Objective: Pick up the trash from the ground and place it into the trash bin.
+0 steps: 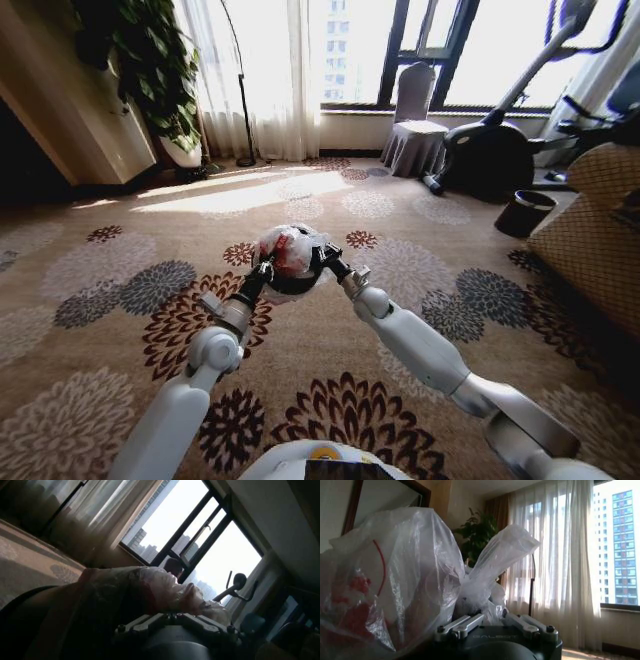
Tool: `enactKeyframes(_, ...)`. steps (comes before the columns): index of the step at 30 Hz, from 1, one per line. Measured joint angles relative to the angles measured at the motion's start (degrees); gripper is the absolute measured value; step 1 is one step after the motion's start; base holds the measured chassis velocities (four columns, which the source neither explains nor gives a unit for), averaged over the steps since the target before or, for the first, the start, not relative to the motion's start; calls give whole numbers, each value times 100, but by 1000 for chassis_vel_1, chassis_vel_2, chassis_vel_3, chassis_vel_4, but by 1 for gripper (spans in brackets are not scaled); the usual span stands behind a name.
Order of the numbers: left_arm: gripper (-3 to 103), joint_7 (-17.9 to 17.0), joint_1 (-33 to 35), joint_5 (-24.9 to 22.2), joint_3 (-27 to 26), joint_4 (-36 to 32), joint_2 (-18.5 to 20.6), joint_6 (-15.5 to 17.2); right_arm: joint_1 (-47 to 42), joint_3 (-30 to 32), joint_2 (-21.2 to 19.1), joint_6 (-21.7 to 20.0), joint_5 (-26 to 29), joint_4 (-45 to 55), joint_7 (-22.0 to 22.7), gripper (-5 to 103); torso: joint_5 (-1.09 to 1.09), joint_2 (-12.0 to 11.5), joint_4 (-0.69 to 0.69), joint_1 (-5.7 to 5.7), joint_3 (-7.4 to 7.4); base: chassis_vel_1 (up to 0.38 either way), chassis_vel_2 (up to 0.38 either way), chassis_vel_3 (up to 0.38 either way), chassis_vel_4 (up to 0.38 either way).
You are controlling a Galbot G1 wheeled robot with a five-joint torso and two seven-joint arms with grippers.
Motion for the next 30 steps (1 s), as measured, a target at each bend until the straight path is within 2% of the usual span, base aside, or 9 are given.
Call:
enactKeyframes(6,0,-529,127,229,338,-284,-95,162,-11,46,12,46,-124,-4,1,0,-1,0,0,0,0,0,0,0,0)
enactKeyframes(9,0,-1274,-2,168,544,-349,-264,228,-57,78,20,97,-281,-13,1,0,-1,0,-1,0,0,0,0,0,0)
enactKeyframes(12,0,-1612,-94,123,606,-349,-353,209,-80,97,22,112,-329,-13,1,0,-1,0,-2,0,0,0,0,0,0)
enactKeyframes(14,0,-2055,-229,-79,628,-351,-455,144,-96,117,14,132,-399,-10,1,0,0,0,-2,0,0,0,0,0,0)
enactKeyframes(15,0,-2055,-229,-79,628,-351,-455,144,-96,117,14,132,-399,-10,1,0,0,0,-2,0,0,0,0,0,0)
enactKeyframes(18,0,-2545,-422,-542,554,-380,-554,53,-118,126,16,170,-499,-1,2,0,0,0,-1,0,0,0,0,0,0)
enactKeyframes(26,0,-3264,-719,-1446,452,-360,-672,50,-171,127,37,180,-568,31,1,0,0,0,-1,0,0,0,0,0,0)
enactKeyframes(27,0,-3522,-785,-1608,448,-273,-729,23,-192,137,28,180,-570,55,1,0,-1,0,-1,0,0,0,0,0,0)
enactKeyframes(30,0,-3721,-828,-1720,451,-214,-775,44,-227,155,-12,179,-570,88,1,0,-1,0,-1,0,0,0,0,0,0)
